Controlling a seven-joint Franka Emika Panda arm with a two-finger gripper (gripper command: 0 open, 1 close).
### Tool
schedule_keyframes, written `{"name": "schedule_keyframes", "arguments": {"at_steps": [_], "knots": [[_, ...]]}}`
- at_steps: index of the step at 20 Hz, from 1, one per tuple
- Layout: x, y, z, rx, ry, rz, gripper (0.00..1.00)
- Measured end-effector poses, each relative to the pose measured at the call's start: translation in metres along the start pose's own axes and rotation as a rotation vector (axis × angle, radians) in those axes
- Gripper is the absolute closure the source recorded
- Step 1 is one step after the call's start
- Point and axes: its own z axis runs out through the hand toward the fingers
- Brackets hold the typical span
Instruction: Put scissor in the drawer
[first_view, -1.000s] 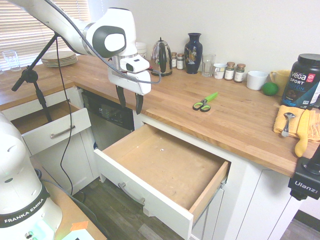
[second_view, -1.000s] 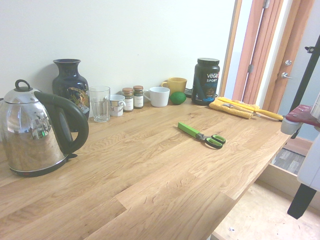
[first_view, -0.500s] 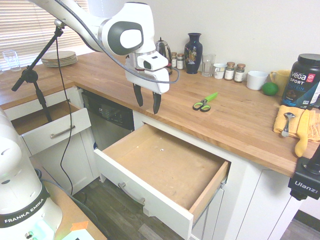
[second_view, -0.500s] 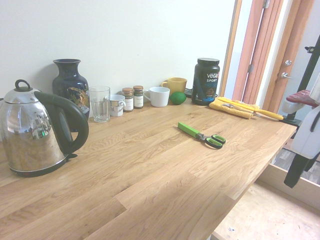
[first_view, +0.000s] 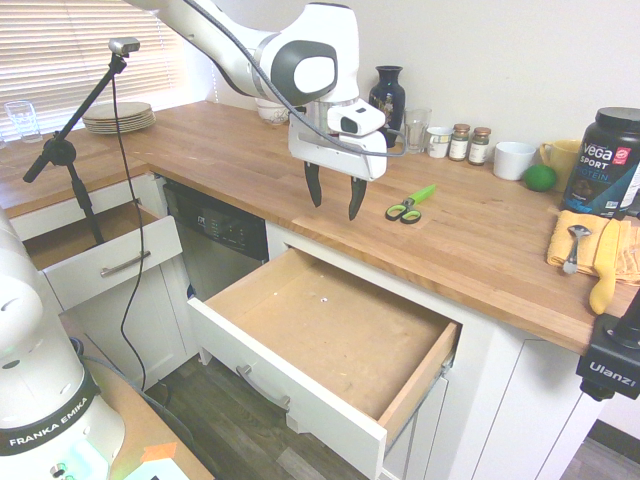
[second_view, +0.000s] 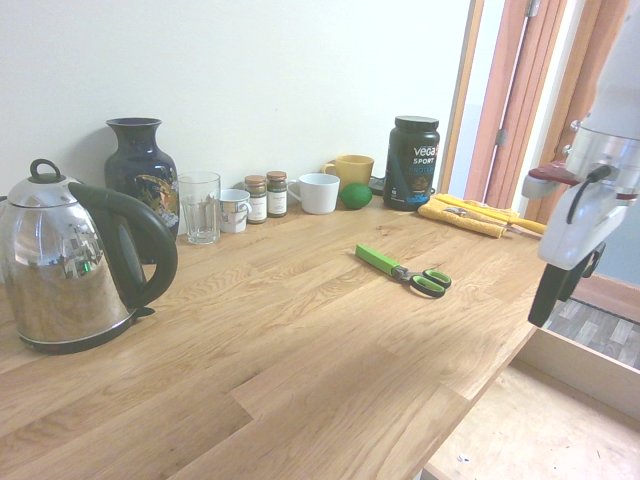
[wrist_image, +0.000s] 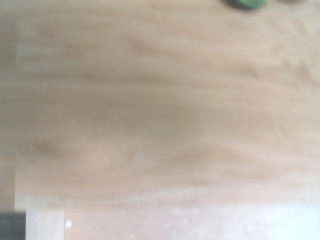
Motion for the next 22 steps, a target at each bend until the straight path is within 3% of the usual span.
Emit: {"name": "schedule_keyframes", "arguments": {"at_steps": [12,22], "knots": [[0.097,-0.059,0.015,-0.017,-0.008,-0.013,0.0],[0.139,-0.104,0.033,-0.005,-0.004,0.004,0.0]]}}
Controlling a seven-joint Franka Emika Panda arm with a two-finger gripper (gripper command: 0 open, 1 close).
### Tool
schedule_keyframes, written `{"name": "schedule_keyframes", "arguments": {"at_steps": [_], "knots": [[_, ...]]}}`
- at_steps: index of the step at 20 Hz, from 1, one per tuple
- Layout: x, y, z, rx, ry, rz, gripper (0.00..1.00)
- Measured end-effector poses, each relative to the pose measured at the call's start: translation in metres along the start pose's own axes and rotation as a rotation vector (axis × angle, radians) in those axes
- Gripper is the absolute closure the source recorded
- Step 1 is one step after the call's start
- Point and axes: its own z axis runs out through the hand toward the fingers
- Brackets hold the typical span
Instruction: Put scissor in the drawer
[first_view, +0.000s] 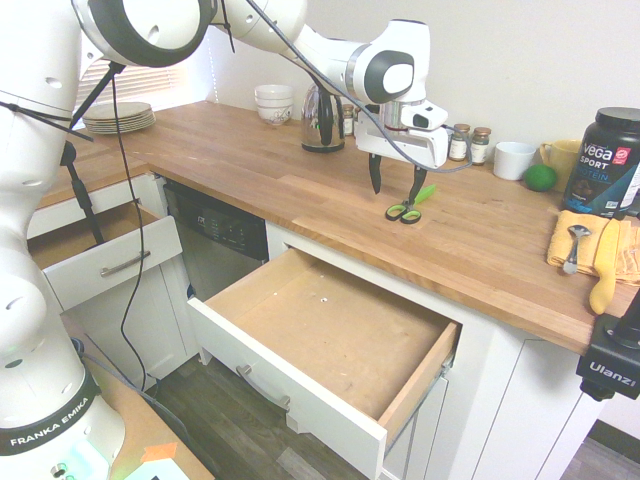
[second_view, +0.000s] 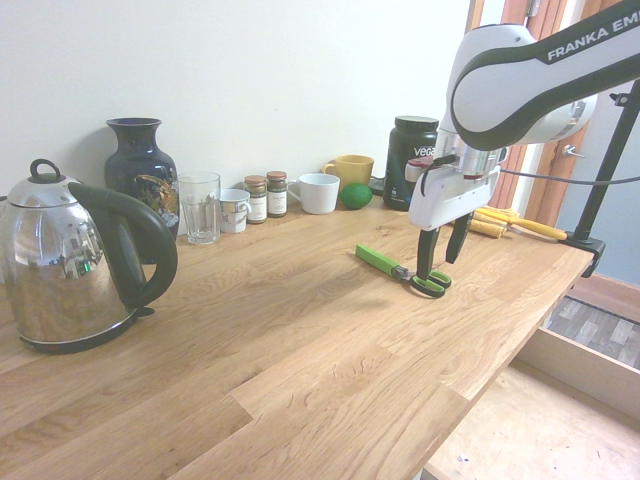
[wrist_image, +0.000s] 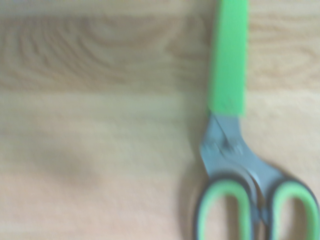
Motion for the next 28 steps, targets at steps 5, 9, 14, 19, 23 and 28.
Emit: {"name": "schedule_keyframes", "arguments": {"at_steps": [5,9,14,19,23,28], "knots": [[0.014,-0.017,0.013,-0.004,0.002,0.014,0.0],[0.027,-0.023,0.018,-0.005,0.014,0.033,0.0],[0.034,-0.031,0.029,-0.005,0.015,0.043,0.0],[0.039,-0.033,0.028,-0.002,0.009,0.053,1.0],[0.041,-0.03,0.027,-0.002,0.006,0.061,1.0],[0.043,-0.027,0.028,-0.003,0.005,0.067,1.0]]}}
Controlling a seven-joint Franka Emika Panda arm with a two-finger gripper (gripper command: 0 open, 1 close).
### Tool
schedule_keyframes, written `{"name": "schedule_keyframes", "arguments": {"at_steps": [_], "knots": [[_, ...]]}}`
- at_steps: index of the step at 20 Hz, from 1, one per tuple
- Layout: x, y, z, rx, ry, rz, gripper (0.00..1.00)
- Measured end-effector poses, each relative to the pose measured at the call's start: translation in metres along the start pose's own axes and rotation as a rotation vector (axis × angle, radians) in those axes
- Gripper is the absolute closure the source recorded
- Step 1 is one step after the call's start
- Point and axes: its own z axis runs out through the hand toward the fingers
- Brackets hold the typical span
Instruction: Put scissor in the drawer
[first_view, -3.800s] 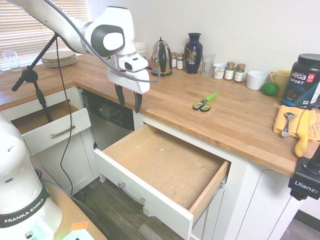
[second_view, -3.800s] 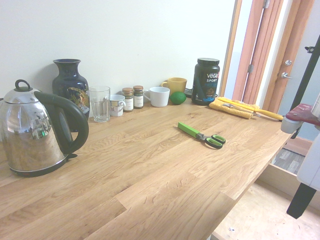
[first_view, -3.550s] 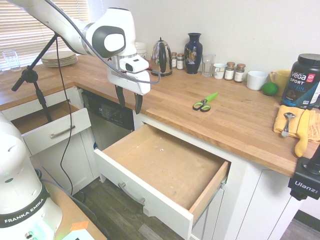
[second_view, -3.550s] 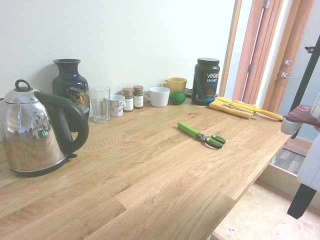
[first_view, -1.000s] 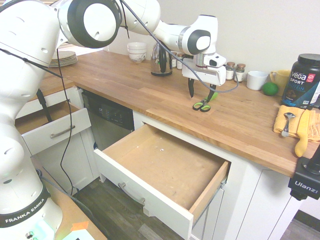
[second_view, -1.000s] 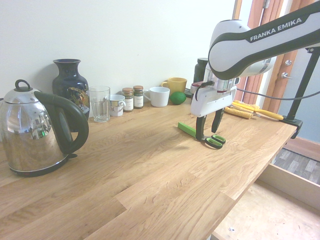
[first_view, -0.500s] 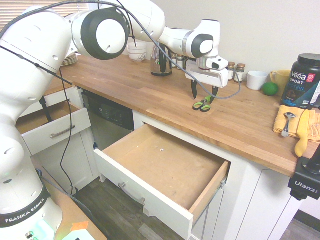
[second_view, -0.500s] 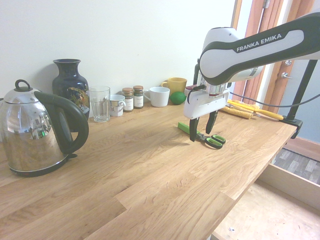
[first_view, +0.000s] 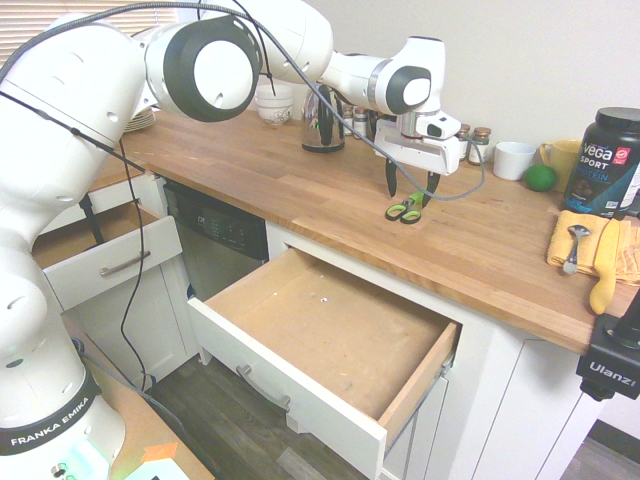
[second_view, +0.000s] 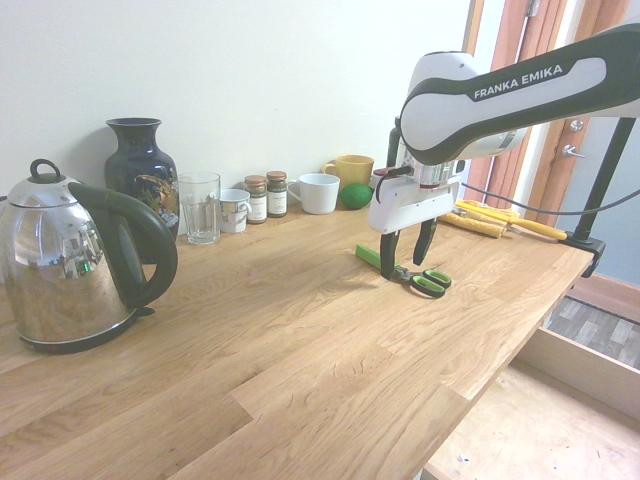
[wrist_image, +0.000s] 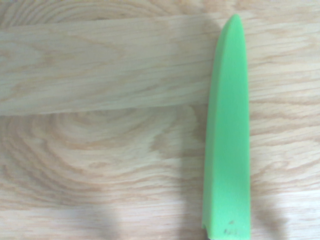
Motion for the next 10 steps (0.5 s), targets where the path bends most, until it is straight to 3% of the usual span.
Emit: {"name": "schedule_keyframes", "arguments": {"at_steps": [10], "knots": [[-0.001,0.0,0.011,-0.008,-0.013,0.001,1.0]]}}
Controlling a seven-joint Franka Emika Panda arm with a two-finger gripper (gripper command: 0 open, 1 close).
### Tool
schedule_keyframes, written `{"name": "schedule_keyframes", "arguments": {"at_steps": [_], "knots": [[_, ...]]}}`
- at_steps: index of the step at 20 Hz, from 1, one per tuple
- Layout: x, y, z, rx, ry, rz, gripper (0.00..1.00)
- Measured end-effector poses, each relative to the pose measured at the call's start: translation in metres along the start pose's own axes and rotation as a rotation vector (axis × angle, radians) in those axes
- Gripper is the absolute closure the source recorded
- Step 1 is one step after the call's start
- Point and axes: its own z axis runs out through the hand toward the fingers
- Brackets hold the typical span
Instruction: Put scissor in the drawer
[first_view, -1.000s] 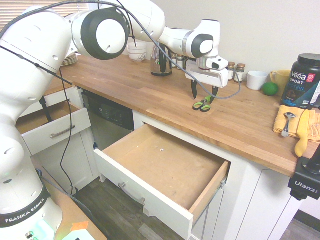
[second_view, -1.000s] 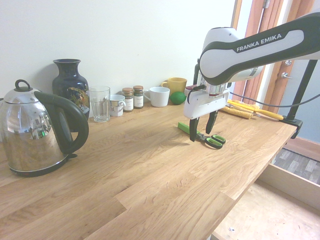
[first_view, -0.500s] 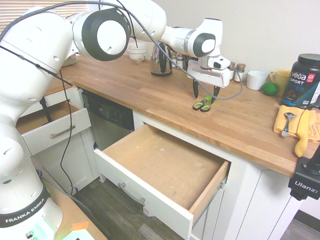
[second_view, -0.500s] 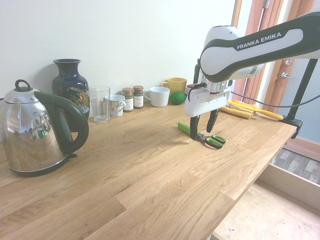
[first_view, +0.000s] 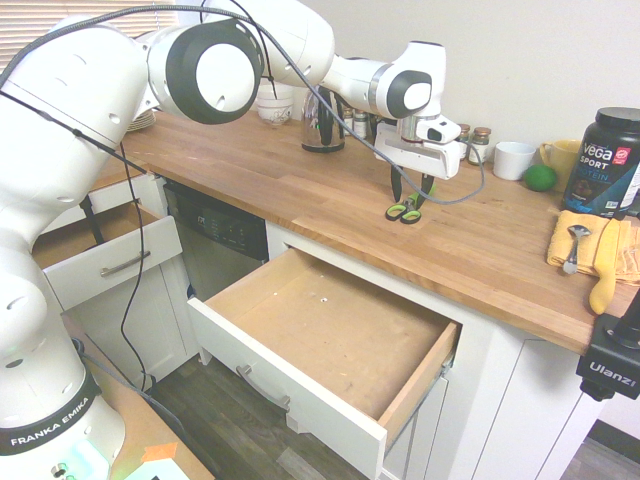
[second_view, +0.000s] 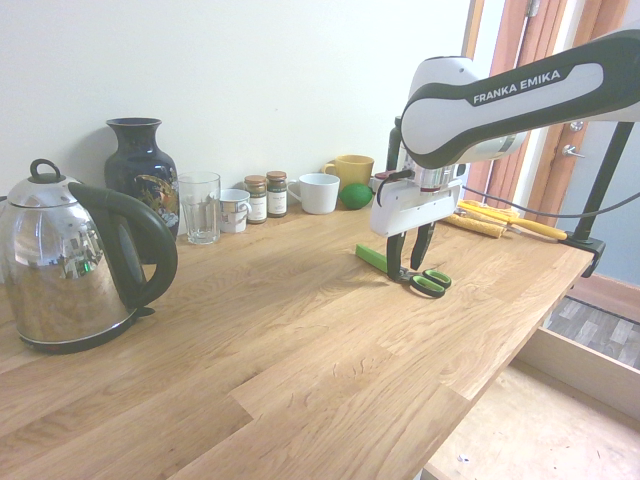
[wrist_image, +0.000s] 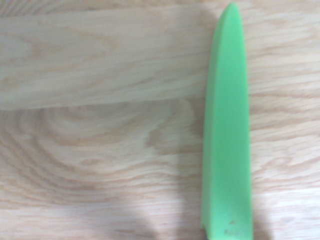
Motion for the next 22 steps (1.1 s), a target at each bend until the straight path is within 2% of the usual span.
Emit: {"name": "schedule_keyframes", "arguments": {"at_steps": [17,22], "knots": [[0.004,0.004,0.001,0.009,-0.005,0.013,1.0],[0.005,0.005,-0.019,0.023,0.013,0.02,1.0]]}}
